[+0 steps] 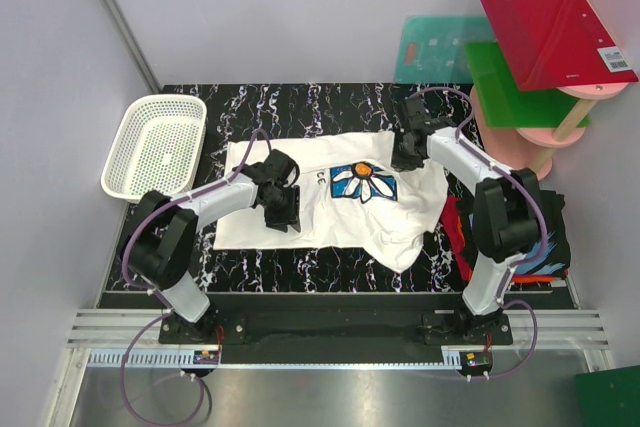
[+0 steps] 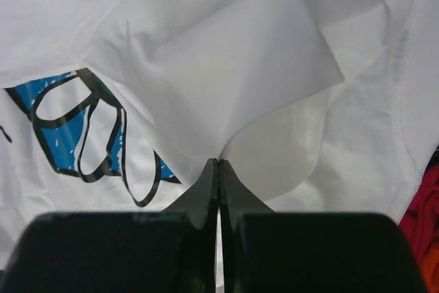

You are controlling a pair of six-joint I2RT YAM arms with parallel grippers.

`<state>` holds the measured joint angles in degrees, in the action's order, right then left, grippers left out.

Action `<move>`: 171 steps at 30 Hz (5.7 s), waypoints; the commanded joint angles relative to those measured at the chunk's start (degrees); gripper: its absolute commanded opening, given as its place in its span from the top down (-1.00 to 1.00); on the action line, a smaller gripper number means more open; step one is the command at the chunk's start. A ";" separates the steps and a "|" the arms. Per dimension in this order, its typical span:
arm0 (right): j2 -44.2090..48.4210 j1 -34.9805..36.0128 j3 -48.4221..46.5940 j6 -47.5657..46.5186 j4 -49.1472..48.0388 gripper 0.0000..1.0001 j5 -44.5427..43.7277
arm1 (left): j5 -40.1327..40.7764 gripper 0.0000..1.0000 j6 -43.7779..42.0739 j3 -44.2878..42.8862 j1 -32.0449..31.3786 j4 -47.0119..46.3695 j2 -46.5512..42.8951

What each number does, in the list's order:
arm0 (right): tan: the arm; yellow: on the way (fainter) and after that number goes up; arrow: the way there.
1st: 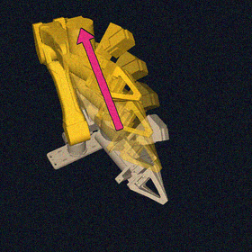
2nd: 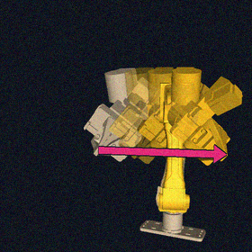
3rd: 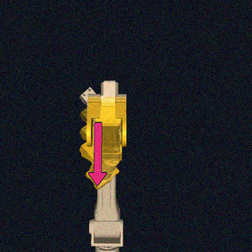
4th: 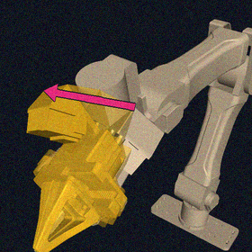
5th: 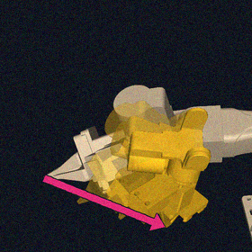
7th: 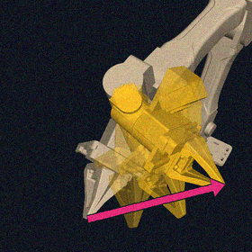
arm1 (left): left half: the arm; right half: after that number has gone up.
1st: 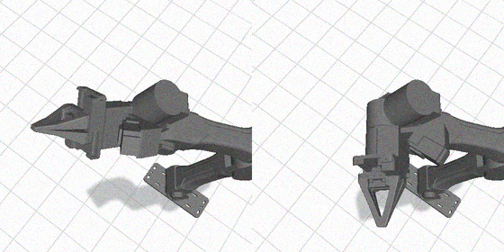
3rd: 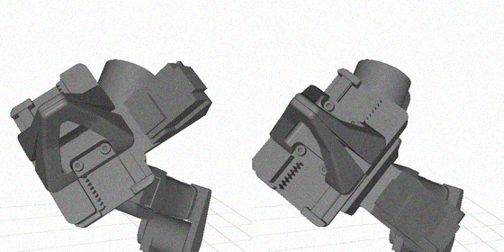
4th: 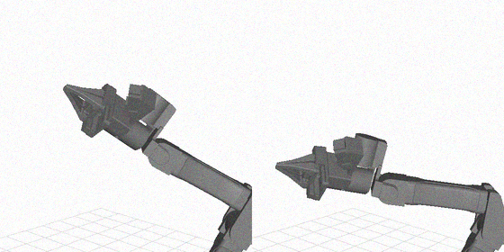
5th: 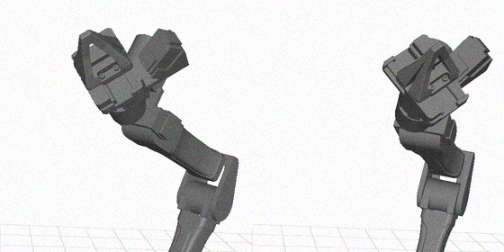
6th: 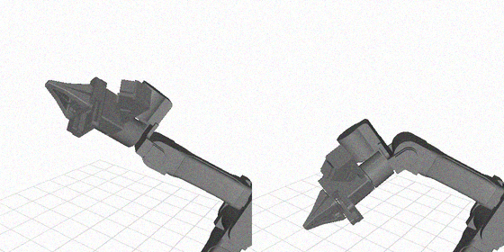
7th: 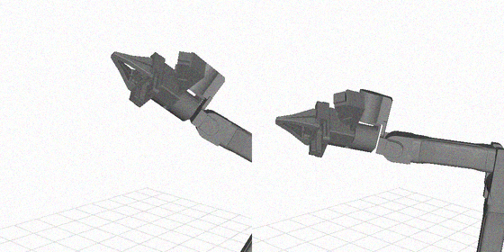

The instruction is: Fold and stack the t-shirts

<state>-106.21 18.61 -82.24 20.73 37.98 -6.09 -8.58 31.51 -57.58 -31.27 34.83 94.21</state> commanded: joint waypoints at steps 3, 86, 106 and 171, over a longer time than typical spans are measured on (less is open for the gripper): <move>4.61 0.29 6.99 4.66 1.66 0.99 8.89 | -1.18 0.16 -0.31 -1.66 -0.29 -0.90 -0.08; 6.90 -2.18 -1.45 -2.89 6.06 1.00 -0.27 | 6.64 1.00 -6.28 -12.38 2.70 3.48 -2.46; -25.26 -2.26 -26.37 -1.92 11.05 1.00 -3.58 | 19.30 1.00 -8.22 -43.30 9.47 22.90 30.31; 23.35 27.53 36.28 18.03 -2.56 -0.67 -7.53 | 20.71 -0.98 6.82 13.55 22.73 3.50 -13.27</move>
<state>-79.22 44.73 -42.19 37.06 36.64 -6.00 13.85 37.67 -45.23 -11.07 42.74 80.68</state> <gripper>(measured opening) 0.829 0.987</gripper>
